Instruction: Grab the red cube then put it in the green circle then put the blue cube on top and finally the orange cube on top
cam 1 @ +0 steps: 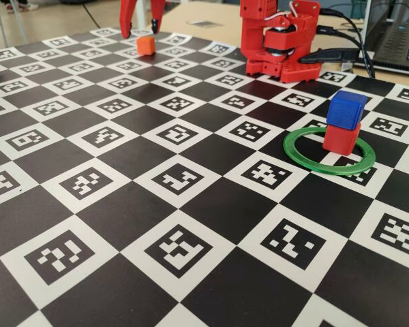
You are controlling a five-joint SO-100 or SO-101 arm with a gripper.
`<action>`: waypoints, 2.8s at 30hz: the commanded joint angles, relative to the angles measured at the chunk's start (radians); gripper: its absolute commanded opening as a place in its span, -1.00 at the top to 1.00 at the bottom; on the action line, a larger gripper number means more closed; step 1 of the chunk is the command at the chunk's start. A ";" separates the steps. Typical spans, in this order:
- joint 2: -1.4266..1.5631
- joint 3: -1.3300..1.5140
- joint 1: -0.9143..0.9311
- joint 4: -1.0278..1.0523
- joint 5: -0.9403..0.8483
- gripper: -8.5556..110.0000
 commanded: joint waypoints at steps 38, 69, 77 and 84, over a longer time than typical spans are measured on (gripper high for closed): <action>0.012 0.089 0.017 -0.149 -0.061 0.15; 0.012 0.135 0.018 -0.262 -0.267 0.13; 0.025 0.133 0.015 -0.268 -0.314 0.13; 0.040 0.135 0.012 -0.249 -0.359 0.13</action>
